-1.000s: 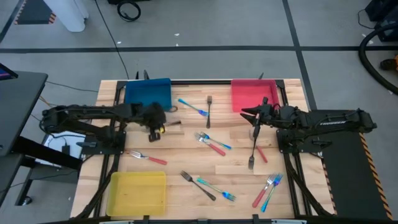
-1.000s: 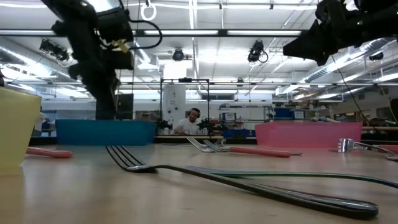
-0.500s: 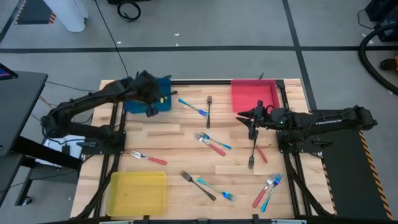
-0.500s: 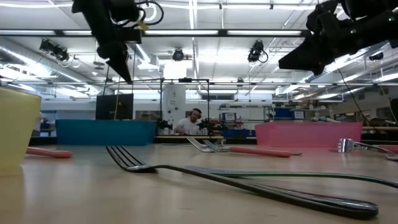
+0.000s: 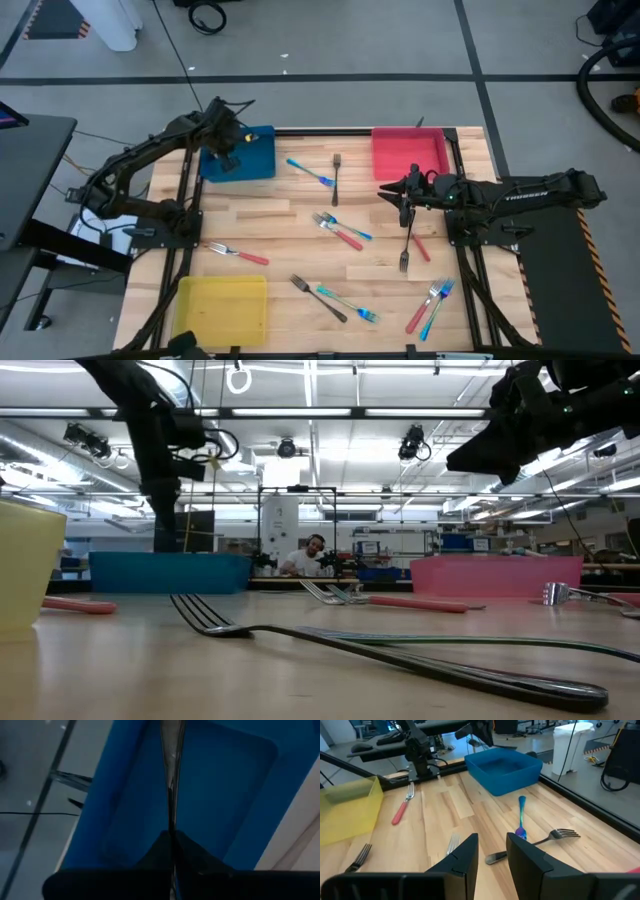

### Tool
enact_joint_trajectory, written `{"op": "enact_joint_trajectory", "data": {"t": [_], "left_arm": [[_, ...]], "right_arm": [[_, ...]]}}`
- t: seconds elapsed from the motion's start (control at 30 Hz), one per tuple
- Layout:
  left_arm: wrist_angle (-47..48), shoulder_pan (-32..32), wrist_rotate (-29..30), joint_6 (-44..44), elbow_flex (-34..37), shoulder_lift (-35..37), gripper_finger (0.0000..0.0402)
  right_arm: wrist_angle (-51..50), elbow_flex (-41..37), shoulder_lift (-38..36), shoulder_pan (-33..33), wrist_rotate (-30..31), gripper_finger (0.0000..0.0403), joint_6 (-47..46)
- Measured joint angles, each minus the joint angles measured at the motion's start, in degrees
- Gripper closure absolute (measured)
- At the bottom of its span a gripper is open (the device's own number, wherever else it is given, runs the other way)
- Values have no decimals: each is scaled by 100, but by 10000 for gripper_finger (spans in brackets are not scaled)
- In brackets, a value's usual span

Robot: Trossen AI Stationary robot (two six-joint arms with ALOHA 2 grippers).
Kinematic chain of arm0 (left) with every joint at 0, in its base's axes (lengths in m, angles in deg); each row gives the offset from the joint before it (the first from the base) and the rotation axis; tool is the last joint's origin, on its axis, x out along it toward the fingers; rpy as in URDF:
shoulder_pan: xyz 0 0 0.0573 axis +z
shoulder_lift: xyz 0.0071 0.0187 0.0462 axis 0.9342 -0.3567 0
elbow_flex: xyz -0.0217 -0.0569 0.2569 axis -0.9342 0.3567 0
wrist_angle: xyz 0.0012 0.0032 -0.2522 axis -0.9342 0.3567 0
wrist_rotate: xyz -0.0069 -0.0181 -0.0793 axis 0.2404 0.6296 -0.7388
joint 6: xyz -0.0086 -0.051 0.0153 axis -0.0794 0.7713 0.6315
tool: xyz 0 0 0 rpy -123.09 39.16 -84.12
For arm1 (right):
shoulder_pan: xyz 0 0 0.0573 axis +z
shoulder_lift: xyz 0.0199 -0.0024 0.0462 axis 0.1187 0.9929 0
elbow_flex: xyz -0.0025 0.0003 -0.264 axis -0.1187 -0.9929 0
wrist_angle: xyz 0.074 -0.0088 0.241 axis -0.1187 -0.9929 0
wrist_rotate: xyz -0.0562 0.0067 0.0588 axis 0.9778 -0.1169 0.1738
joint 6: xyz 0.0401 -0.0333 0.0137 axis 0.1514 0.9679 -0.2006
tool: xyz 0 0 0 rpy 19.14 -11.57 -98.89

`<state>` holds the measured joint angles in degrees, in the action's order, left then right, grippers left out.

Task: Sort silverware by color (type)
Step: Put the middle left black fork into the blue bin

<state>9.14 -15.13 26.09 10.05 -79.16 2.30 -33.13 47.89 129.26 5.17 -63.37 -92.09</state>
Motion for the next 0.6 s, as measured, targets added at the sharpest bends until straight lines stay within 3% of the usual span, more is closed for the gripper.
{"op": "enact_joint_trajectory", "data": {"t": [0.13,0.6], "left_arm": [[-129,-26,-441,14,2,-252,393],[-329,-142,-448,196,0,-1013,390]], "right_arm": [[6,0,0,0,-1,294,5],[21,0,0,0,-3,294,20]]}}
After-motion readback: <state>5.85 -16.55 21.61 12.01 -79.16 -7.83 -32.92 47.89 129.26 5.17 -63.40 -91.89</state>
